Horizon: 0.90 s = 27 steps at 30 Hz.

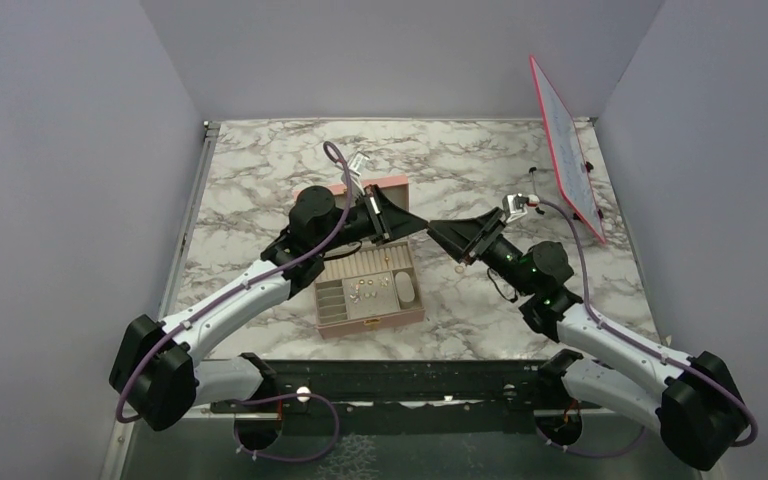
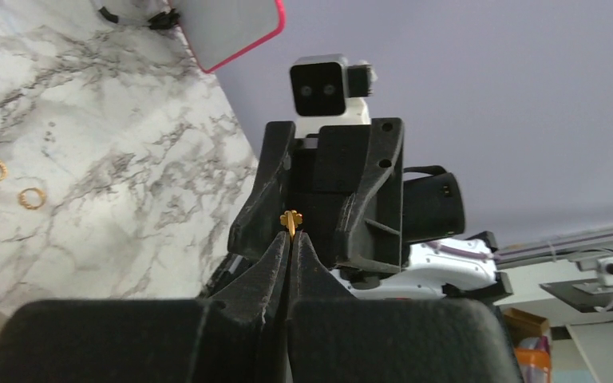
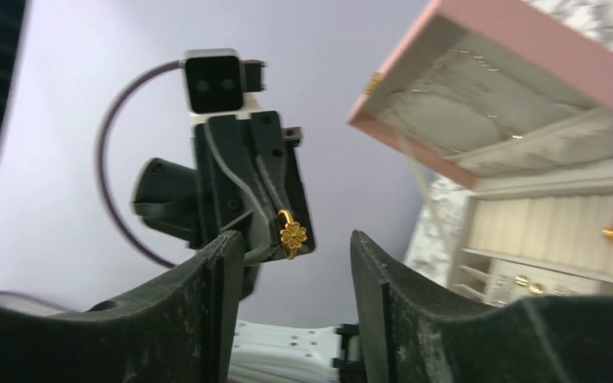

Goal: Organize the mixed jewelry

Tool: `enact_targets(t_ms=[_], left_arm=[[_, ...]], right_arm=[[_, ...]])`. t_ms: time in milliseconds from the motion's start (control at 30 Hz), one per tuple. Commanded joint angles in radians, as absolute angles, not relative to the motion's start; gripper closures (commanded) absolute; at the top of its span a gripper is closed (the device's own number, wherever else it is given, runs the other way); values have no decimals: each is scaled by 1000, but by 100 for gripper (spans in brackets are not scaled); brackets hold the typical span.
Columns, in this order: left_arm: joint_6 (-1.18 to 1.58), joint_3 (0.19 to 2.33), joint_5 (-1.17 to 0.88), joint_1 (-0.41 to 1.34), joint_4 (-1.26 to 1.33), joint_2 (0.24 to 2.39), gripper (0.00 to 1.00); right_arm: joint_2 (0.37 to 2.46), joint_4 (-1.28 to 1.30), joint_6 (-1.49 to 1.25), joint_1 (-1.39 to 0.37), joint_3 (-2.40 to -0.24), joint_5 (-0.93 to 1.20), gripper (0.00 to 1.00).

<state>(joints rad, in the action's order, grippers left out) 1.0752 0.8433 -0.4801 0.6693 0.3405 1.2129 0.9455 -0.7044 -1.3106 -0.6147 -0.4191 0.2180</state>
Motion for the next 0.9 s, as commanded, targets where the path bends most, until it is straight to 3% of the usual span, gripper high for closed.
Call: enact_targets(t_ms=[0,500,867], left_arm=[[1174,860,-541,660,450,1170,100],[1208,849,-559,652,482,1163,100],[1206,838,-563,647,484,1161,100]], right_arm=[[984,-1051,-1478,-612,-411,266,47],[954,-951,-1486,-612,-433,239,64],[922,-811,-1409,-612,-478,221,66]])
